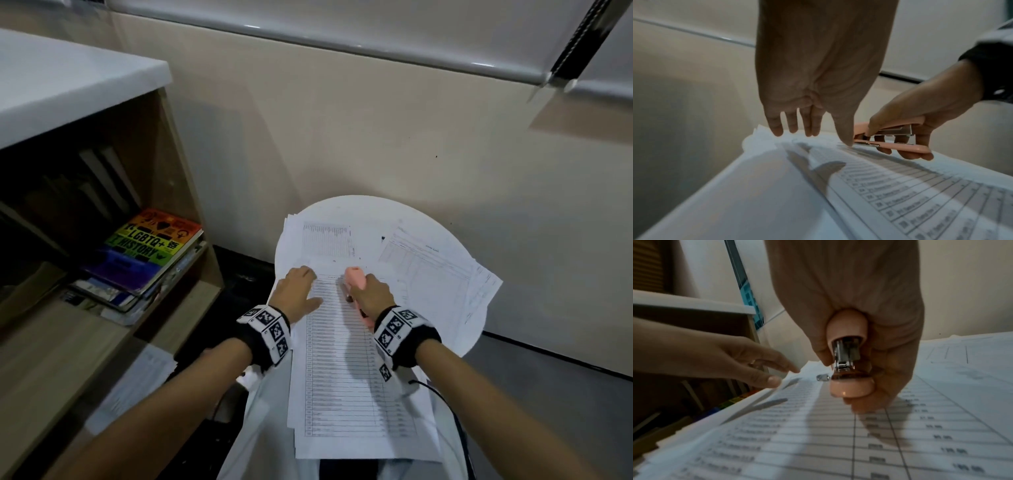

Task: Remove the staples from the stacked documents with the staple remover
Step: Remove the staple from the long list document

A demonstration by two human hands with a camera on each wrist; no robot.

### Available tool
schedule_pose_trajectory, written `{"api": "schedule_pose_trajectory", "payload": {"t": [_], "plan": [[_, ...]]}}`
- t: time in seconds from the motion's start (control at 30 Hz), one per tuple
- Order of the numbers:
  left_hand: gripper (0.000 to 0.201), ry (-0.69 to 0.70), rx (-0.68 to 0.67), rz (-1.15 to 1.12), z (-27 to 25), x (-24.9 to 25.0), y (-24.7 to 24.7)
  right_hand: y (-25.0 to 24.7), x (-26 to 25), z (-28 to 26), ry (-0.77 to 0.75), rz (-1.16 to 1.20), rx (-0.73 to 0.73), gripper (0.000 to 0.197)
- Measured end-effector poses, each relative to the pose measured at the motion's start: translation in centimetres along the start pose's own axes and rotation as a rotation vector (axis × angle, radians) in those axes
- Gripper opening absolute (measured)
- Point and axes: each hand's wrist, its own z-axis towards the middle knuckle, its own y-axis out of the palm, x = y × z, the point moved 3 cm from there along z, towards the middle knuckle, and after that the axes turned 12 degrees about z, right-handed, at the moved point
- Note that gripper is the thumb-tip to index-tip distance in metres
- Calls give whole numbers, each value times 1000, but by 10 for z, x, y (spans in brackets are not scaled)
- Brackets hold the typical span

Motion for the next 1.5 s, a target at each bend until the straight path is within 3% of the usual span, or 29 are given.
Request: {"api": "schedule_pose_trajectory", "payload": {"t": [0.13, 0.23, 0.4, 0.67, 0.97, 1.23, 1.5], "plan": [[85, 64, -183, 109, 16, 2, 21, 14, 4, 4, -10, -110, 10, 48], [92, 85, -221, 115, 19, -3, 29, 20, 7, 6, -41, -167, 22, 52], [89, 79, -115, -64, 11, -9, 33, 33, -1, 2, -110, -218, -17, 52], [88, 112, -90, 24, 13, -10, 30, 43, -11, 6, -73, -206, 11, 54], [89, 119, -261, 294, 23, -1, 23, 20, 21, 7, 38, -124, 184, 58], [95, 117, -298, 373, 30, 0, 22, 18, 25, 8, 14, -120, 161, 53], [100, 237, -333, 446, 42, 3, 19, 16, 23, 16, -21, -157, 131, 56]]}}
